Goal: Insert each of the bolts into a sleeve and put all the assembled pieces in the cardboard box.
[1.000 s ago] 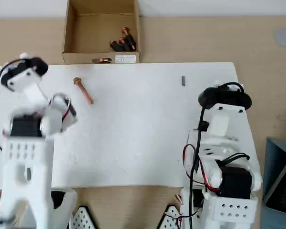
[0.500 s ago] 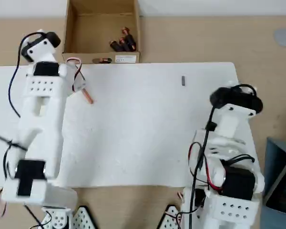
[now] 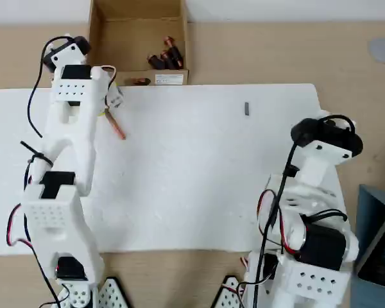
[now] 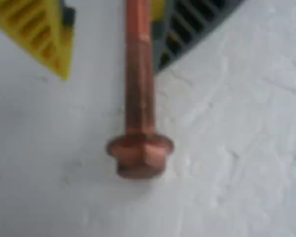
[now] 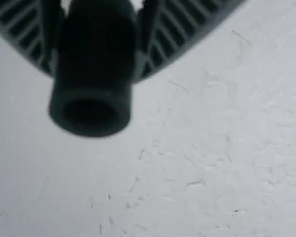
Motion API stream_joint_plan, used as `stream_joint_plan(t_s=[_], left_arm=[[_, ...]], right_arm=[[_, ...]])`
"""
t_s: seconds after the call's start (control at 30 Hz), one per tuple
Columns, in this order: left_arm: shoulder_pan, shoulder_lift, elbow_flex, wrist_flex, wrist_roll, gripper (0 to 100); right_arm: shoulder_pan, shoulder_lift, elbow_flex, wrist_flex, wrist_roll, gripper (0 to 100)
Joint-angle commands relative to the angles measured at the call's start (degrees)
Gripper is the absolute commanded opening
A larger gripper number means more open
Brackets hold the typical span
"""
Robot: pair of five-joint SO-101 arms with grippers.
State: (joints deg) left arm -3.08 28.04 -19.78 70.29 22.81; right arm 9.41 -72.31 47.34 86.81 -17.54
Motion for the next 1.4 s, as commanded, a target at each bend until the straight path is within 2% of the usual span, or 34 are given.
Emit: stream_joint_plan(t_s=[0.0,0.13,0.87,0.93,1.0,1.37], left_arm=[[-1.2,1.3,-5.4,0.7,0.1,13],[-2.0,4.1,-8.2,3.1,0.1,13],[-1.9,19.0,-18.0,3.2,0.3,12],[-2.0,19.6,-18.5,3.2,0.2,8],[-2.0,19.6,-18.5,3.2,0.1,0],[-1.6,18.8,-21.3,11.6,0.1,0]], right_arm=[[0.6,-0.7,0.0,-1.4,-0.2,0.9],[0.6,-0.7,0.0,-1.4,-0.3,0.9],[0.4,-0.7,-0.2,-1.4,-0.4,0.9],[0.4,-0.7,-0.3,-1.4,-0.4,0.9],[0.3,-0.7,-0.4,-1.4,-0.3,0.9],[0.2,-0.7,-4.4,-1.1,-0.2,0.9]])
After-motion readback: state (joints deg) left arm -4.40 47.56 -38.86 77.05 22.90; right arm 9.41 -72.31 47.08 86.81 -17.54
